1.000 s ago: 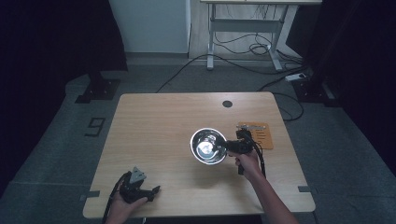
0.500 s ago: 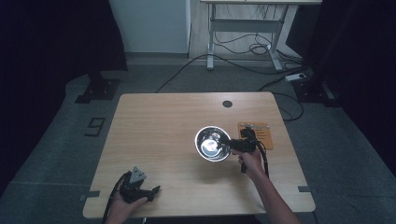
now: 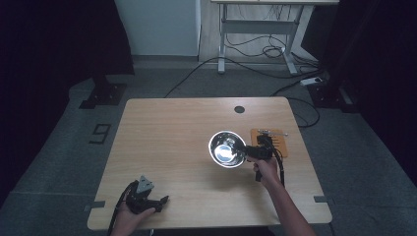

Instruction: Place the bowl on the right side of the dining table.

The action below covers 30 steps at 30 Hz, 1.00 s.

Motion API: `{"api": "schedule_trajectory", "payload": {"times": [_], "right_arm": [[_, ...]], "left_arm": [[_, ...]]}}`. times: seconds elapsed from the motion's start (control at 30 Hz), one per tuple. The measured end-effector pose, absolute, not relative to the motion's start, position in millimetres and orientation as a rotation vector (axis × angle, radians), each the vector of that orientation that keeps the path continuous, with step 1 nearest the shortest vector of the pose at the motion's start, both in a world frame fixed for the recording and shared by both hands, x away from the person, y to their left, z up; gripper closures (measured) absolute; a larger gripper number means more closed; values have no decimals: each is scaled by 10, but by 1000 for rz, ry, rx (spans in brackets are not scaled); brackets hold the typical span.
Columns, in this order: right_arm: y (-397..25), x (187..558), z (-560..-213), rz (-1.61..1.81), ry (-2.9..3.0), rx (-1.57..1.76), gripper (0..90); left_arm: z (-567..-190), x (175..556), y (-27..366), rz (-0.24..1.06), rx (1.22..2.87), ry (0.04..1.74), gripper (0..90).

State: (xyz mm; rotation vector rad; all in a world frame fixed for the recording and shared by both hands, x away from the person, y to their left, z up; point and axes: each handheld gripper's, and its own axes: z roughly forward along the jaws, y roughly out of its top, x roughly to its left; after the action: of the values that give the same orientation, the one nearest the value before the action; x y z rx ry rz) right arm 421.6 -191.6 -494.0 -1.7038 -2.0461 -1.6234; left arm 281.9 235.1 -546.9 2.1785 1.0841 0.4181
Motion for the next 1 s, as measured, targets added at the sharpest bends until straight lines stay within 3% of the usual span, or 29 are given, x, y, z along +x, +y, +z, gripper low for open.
{"api": "schedule_trajectory", "payload": {"times": [1.0], "right_arm": [[-2386, 4311, -4963, -1700, -1905, -1921, 860]], "left_arm": [[-5470, 2819, 2350, 418, 2178, 1084, 116]]}}
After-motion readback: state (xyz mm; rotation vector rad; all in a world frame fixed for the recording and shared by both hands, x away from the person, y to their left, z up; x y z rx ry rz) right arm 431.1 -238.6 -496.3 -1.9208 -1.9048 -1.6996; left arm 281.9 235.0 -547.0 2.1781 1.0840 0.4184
